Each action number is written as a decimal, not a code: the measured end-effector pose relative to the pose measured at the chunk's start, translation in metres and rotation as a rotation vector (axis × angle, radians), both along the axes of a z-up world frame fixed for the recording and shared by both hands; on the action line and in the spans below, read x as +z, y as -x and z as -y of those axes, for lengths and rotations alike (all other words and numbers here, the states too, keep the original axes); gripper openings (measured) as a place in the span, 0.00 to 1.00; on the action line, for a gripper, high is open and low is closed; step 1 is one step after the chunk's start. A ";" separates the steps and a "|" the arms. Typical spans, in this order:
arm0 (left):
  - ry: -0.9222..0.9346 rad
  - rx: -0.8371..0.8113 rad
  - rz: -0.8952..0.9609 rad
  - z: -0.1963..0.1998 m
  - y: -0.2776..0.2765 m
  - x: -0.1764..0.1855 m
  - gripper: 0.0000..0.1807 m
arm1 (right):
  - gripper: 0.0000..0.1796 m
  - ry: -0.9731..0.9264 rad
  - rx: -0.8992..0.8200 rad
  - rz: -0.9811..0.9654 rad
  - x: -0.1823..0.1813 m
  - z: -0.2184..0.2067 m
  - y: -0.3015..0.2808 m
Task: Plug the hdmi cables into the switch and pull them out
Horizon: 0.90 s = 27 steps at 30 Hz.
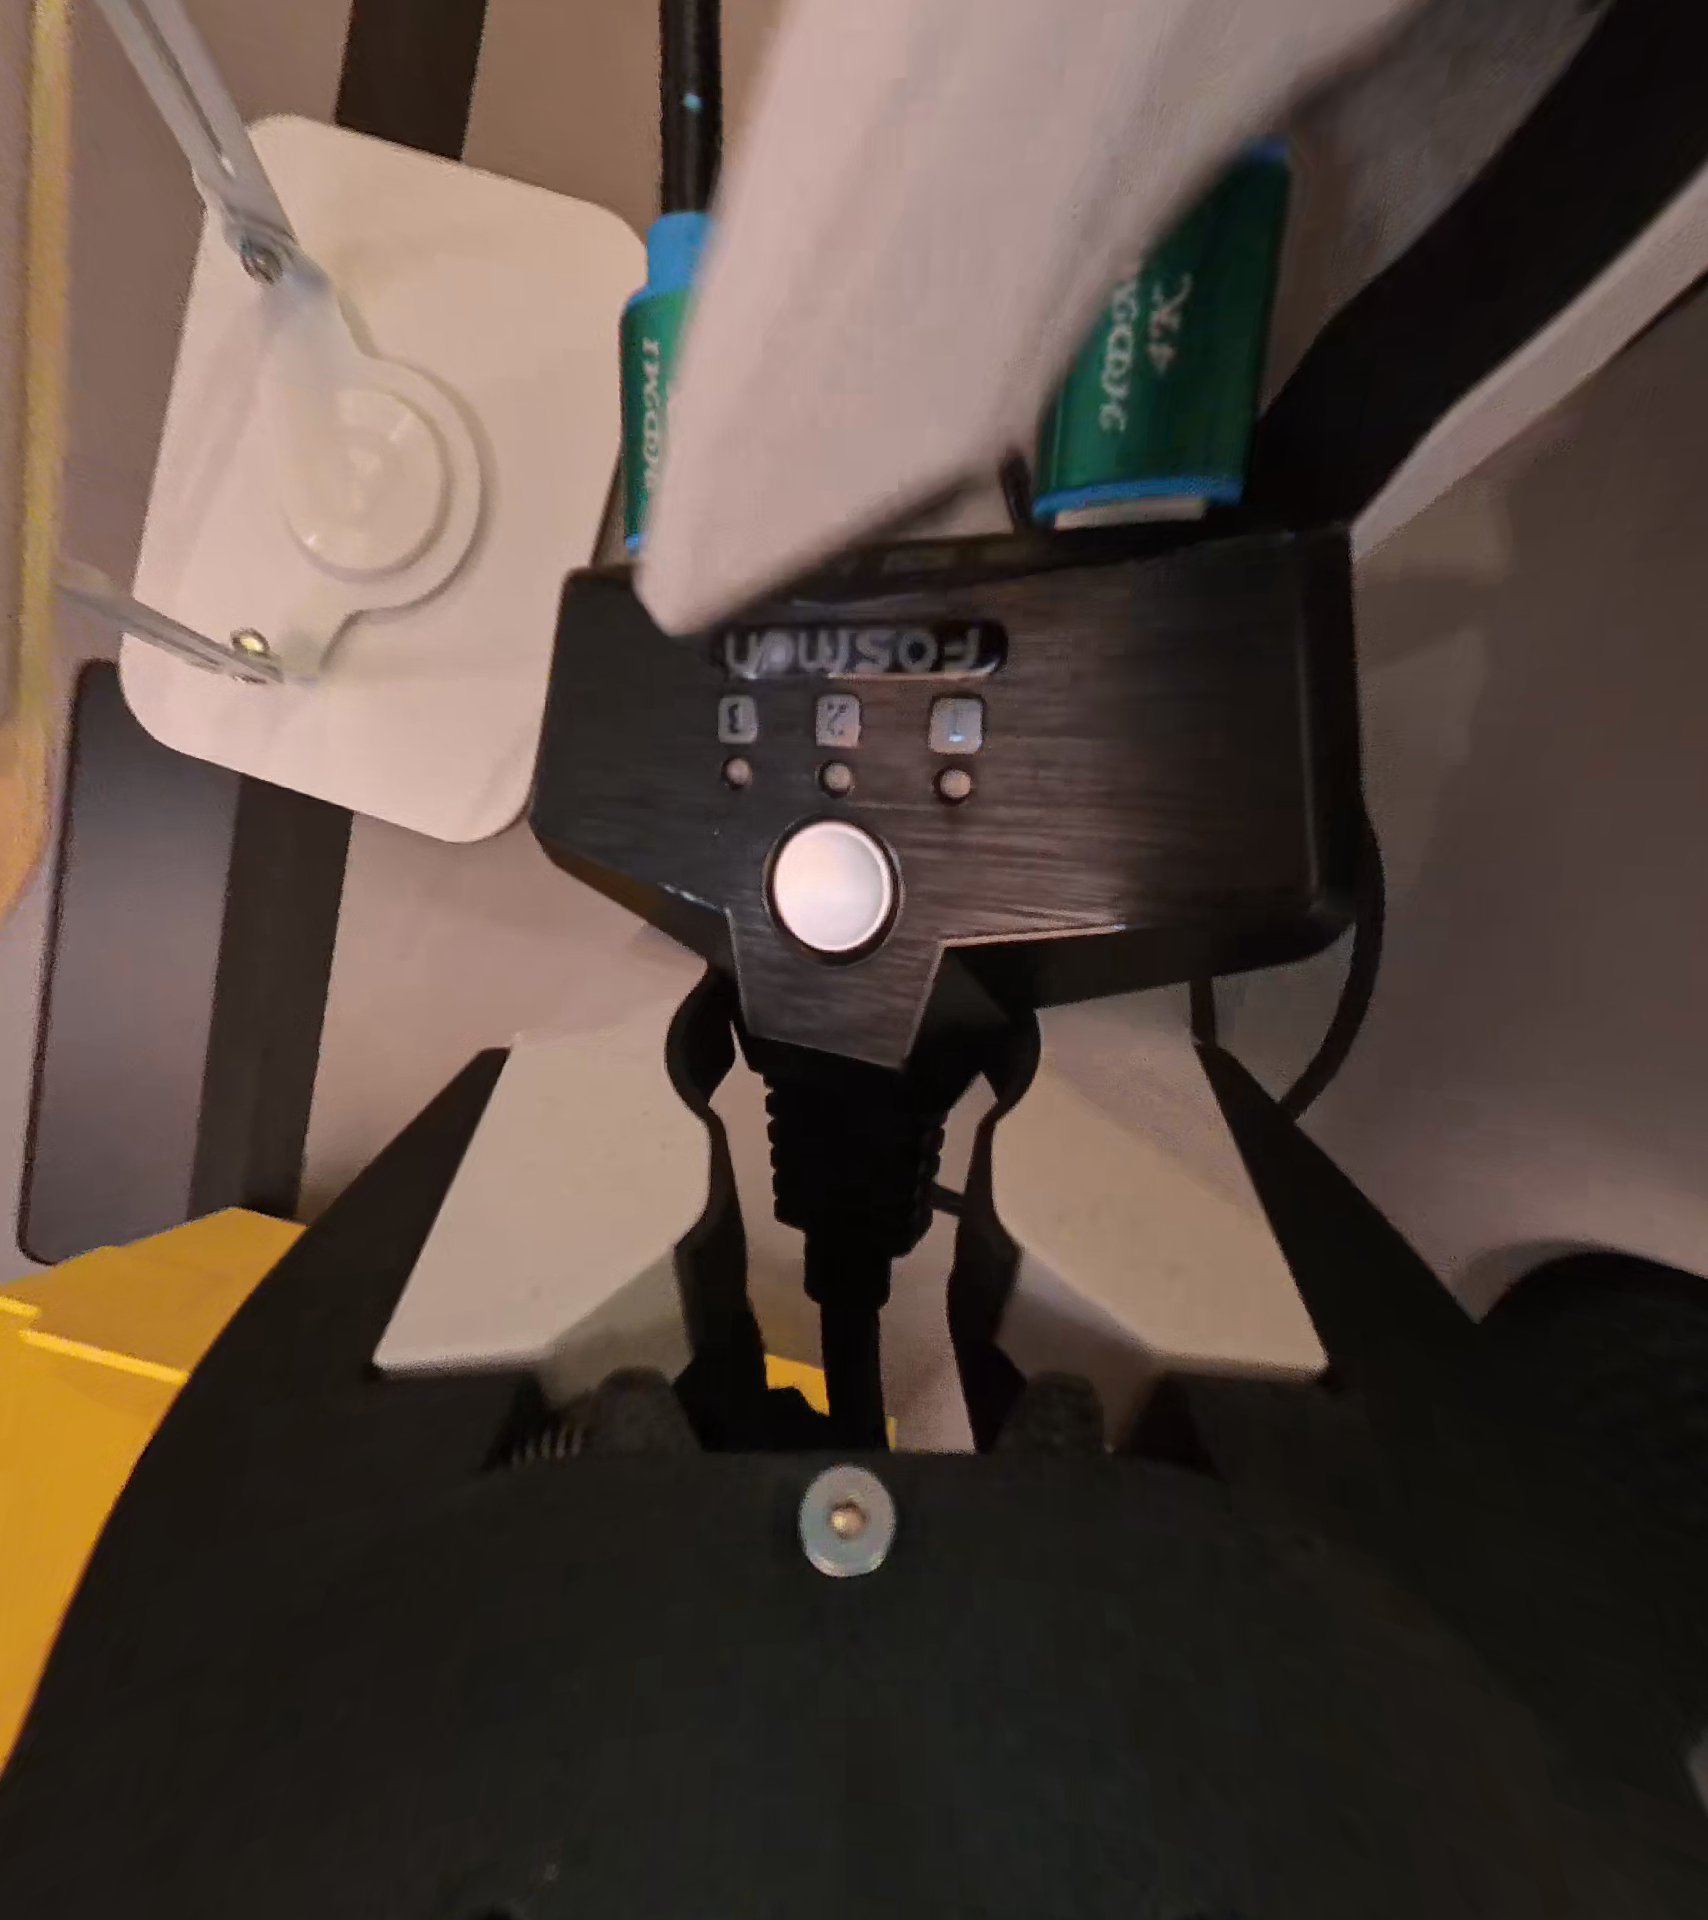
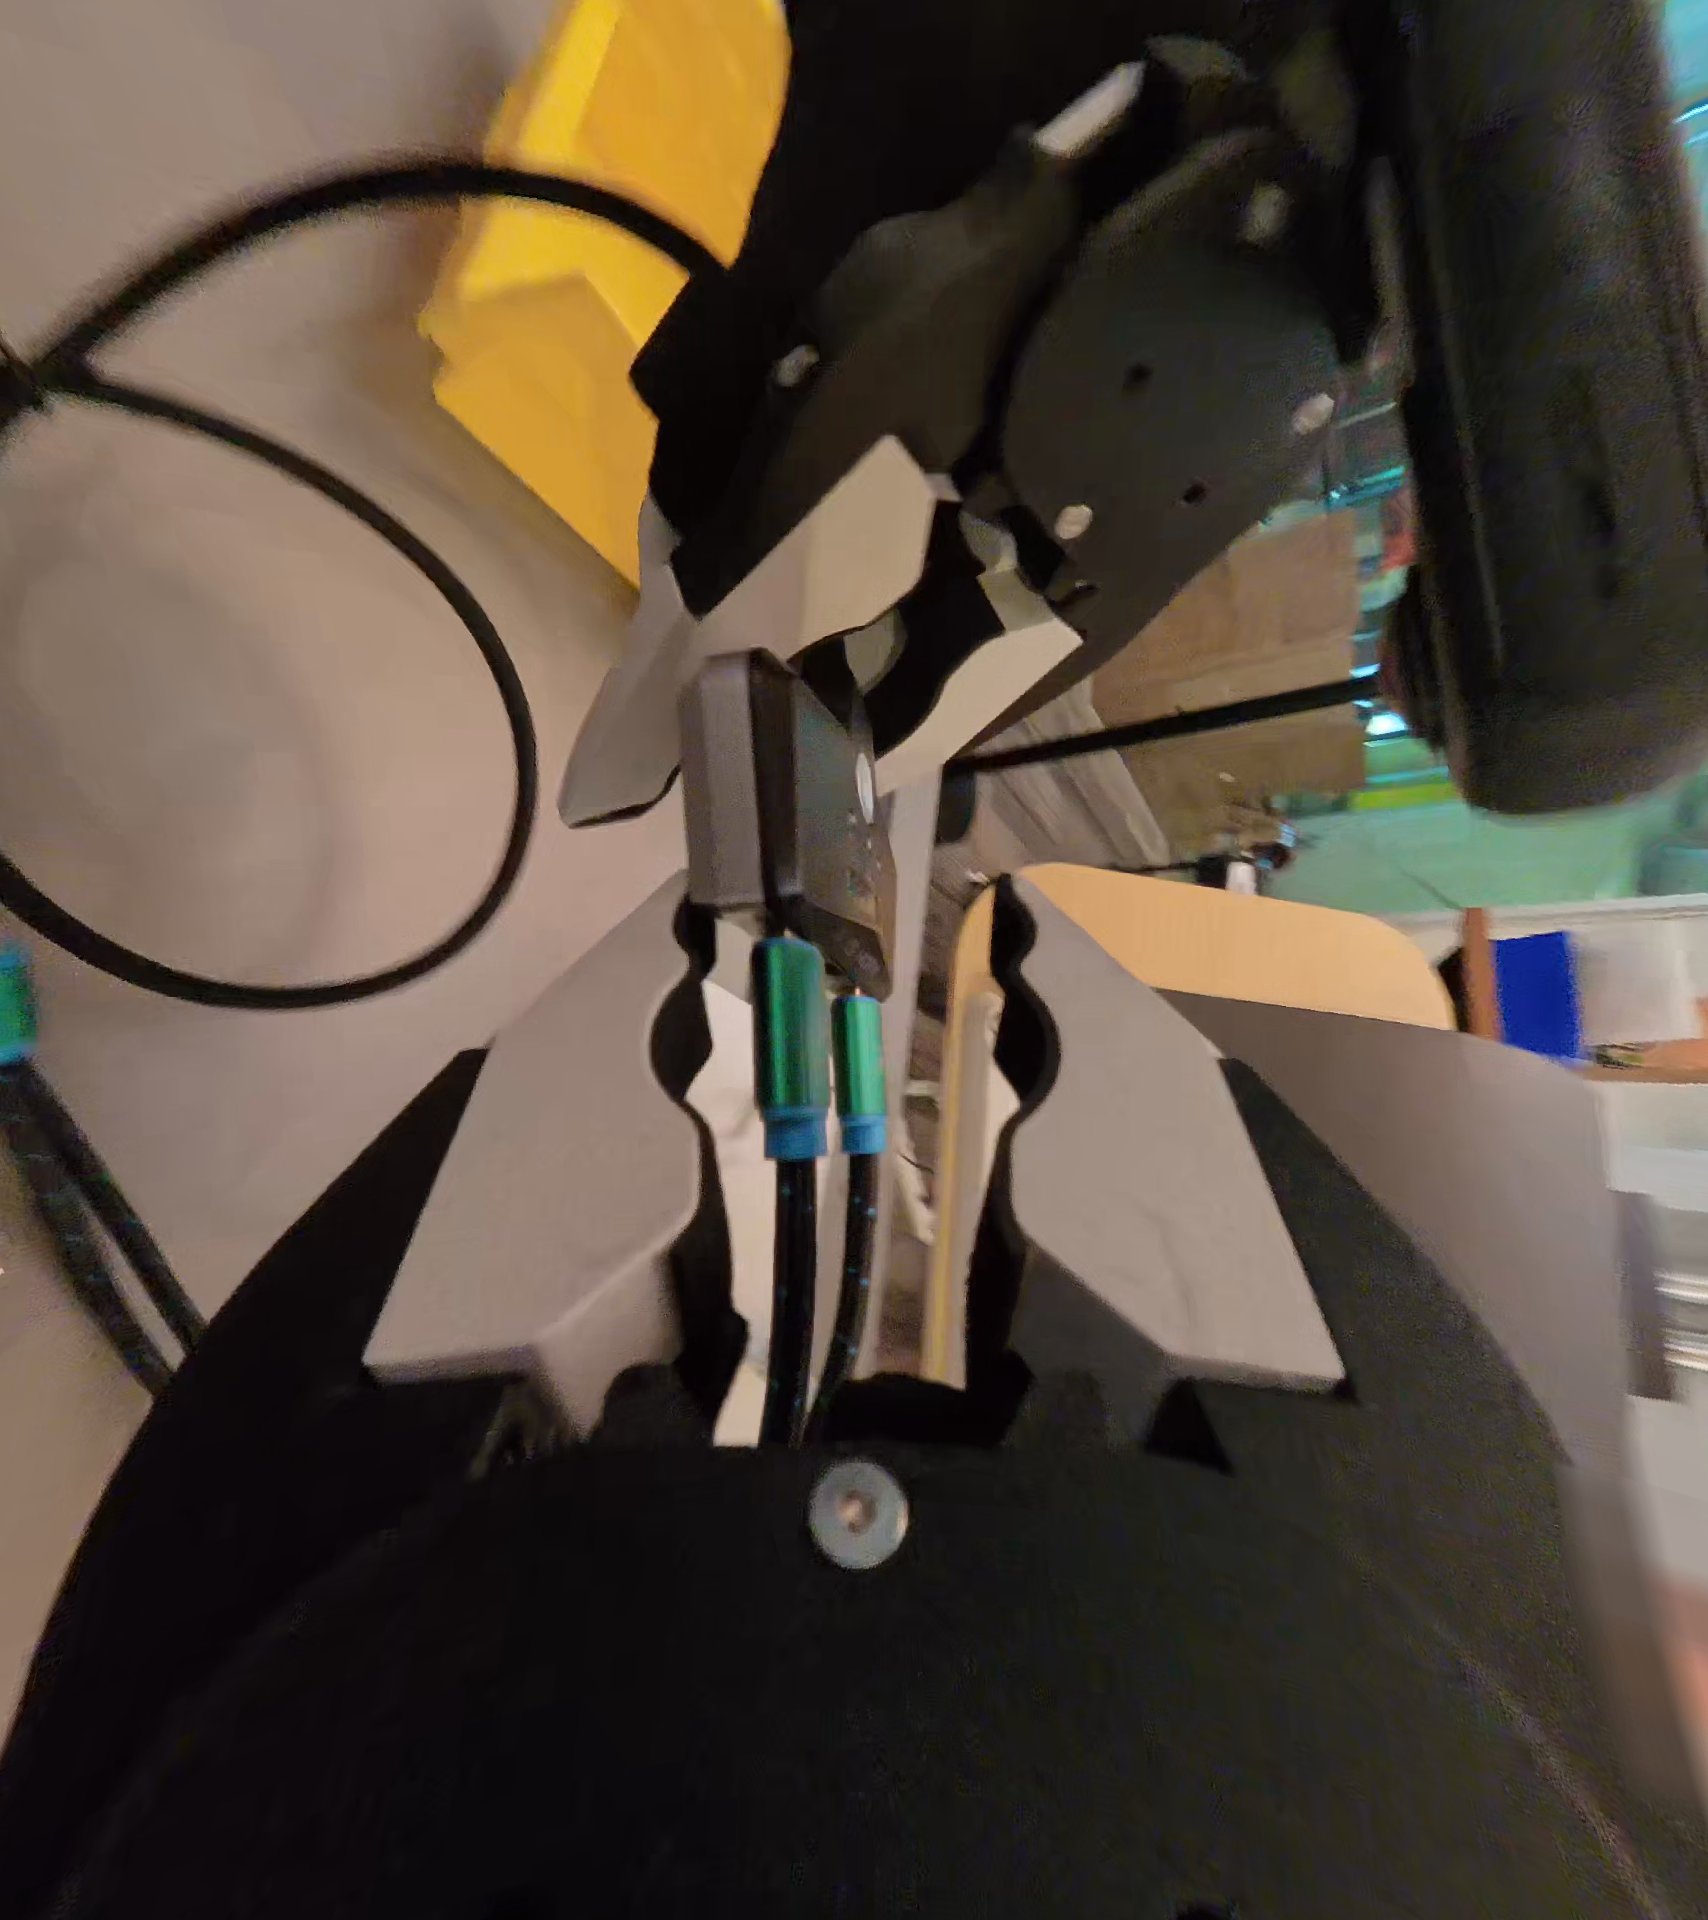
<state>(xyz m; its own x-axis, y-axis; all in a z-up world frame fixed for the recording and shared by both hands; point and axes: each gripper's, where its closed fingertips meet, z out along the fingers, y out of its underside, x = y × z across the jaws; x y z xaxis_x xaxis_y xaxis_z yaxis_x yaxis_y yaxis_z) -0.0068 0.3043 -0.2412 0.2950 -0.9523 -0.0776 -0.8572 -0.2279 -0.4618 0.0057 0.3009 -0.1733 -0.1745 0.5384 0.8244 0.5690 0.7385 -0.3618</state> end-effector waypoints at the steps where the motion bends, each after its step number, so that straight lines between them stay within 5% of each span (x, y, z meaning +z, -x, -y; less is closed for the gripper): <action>1: -0.046 -0.008 -0.010 -0.003 0.001 0.001 0.23 | 0.33 0.059 0.012 -0.023 0.002 0.000 -0.004; 7: -0.240 -0.046 -0.090 -0.011 0.003 0.004 0.23 | 0.44 0.404 0.030 -0.109 0.004 -0.005 -0.035; 15: -0.364 -0.068 -0.174 -0.014 -0.002 -0.006 0.23 | 0.54 0.635 0.024 0.023 -0.040 0.000 -0.040; 22: -0.392 -0.035 -0.212 -0.012 0.000 -0.022 0.23 | 0.57 0.648 0.042 0.039 -0.044 0.006 -0.030; 27: -0.351 0.023 -0.127 -0.014 0.001 -0.031 0.23 | 0.45 0.559 0.079 0.079 -0.042 0.015 -0.028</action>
<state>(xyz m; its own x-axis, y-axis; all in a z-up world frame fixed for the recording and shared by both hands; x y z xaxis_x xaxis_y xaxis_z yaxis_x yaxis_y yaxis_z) -0.0080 0.3180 -0.2720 0.2832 -0.8543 -0.4358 -0.9091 -0.0944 -0.4057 0.0335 0.2854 -0.2155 -0.2820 0.8716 0.4010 0.5610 0.4889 -0.6680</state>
